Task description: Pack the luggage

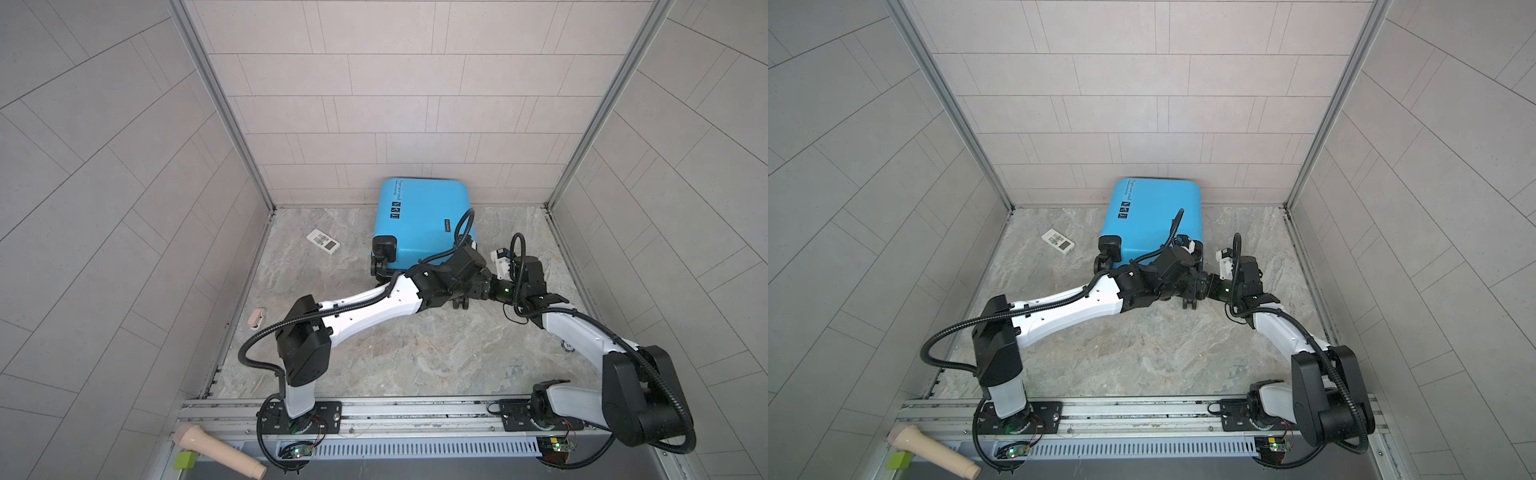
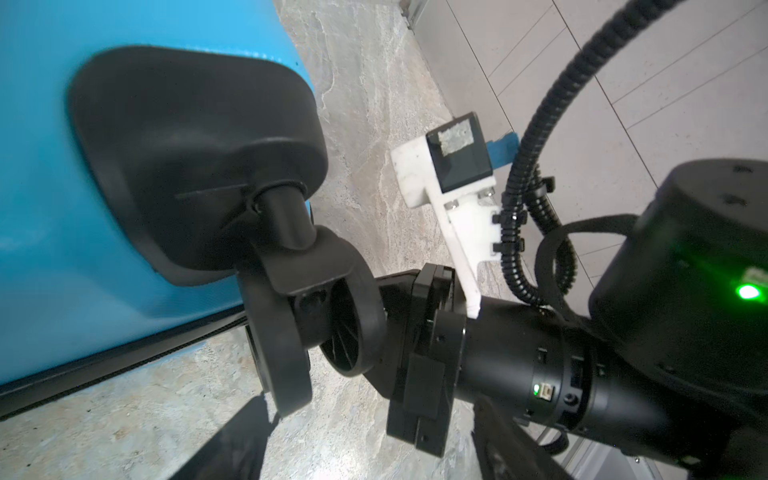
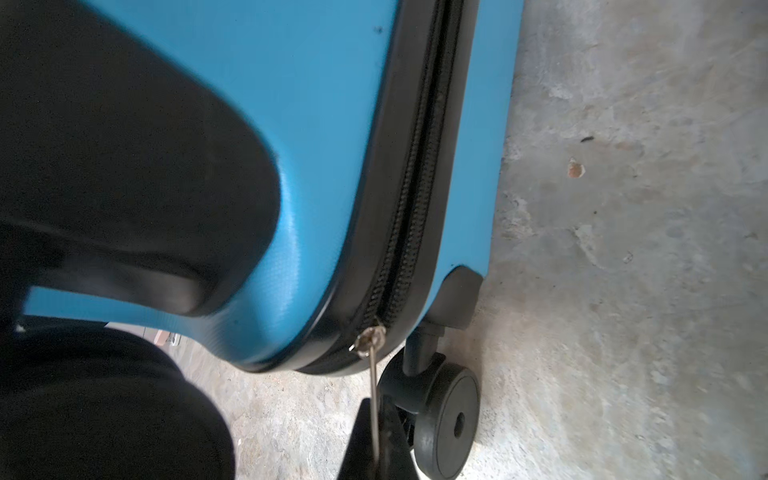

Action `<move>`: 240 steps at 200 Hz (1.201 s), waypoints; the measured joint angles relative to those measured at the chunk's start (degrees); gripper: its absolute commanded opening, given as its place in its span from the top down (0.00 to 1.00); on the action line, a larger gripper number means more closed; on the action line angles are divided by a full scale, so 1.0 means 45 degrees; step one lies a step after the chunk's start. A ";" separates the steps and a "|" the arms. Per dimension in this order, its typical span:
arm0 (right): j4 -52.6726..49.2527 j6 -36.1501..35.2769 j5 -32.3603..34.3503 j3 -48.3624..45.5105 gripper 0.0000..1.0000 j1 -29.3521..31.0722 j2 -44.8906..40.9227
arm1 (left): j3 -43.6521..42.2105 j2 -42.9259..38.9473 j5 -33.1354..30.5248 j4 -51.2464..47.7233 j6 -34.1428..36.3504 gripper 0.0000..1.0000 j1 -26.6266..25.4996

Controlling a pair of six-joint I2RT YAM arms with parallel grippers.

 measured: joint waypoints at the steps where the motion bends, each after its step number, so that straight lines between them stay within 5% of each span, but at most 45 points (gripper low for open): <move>1: 0.0015 0.0000 -0.0010 -0.0005 1.00 0.0000 0.0010 | 0.0015 0.0015 -0.0010 -0.0015 0.0005 0.17 0.0000; 71: 0.0743 0.0131 -0.0219 -0.0389 1.00 -0.0053 0.0044 | 0.2749 0.1899 -0.1443 -0.2006 -0.0092 0.21 0.0049; 155: 0.1039 0.0248 -0.0364 -0.0505 1.00 -0.0068 0.0044 | 0.3041 0.2613 -0.2385 -0.2880 -0.0097 0.39 0.0058; 193: 0.1049 0.0262 -0.0398 -0.0505 1.00 -0.0078 0.0039 | 0.3045 0.2725 -0.2327 -0.2701 -0.0223 0.66 -0.0024; 214: 0.1044 0.0262 -0.0427 -0.0505 1.00 -0.0073 0.0024 | 0.3050 0.2725 -0.2346 -0.2773 -0.0685 0.96 -0.0039; 240: 0.0952 0.0267 -0.0408 -0.0505 1.00 -0.0078 -0.0112 | 0.2924 0.2681 -0.2351 -0.2637 -0.0767 1.00 -0.0039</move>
